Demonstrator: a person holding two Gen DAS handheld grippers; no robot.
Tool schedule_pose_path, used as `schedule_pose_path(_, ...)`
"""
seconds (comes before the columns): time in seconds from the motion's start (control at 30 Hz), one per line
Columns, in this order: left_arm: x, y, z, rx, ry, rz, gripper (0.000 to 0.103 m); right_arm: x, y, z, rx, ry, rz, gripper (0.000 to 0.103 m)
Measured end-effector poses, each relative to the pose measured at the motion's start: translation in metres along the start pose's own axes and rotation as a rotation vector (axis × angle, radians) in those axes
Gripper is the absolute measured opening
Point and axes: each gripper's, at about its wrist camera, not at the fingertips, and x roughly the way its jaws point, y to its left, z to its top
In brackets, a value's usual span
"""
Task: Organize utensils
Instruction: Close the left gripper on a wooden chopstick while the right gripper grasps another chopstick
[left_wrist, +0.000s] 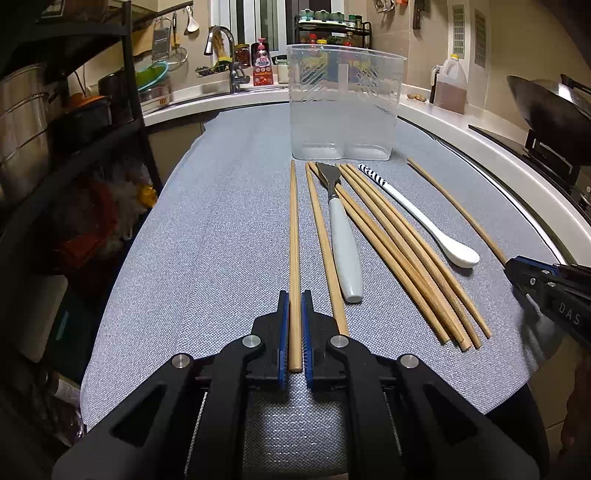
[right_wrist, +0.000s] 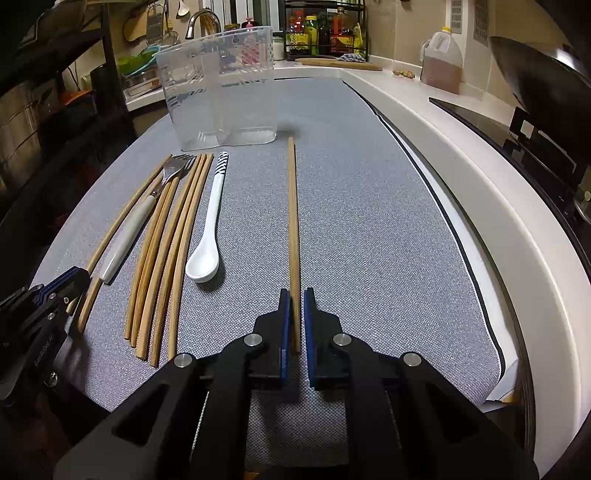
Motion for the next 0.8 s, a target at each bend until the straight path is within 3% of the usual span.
schedule_pose_path(0.8, -0.003, -0.0021, 0.0043, 0.012, -0.009, 0.014, 0.007, -0.0043, 0.0029, 0.0001, -0.003, -0.019, 0.024, 0.005)
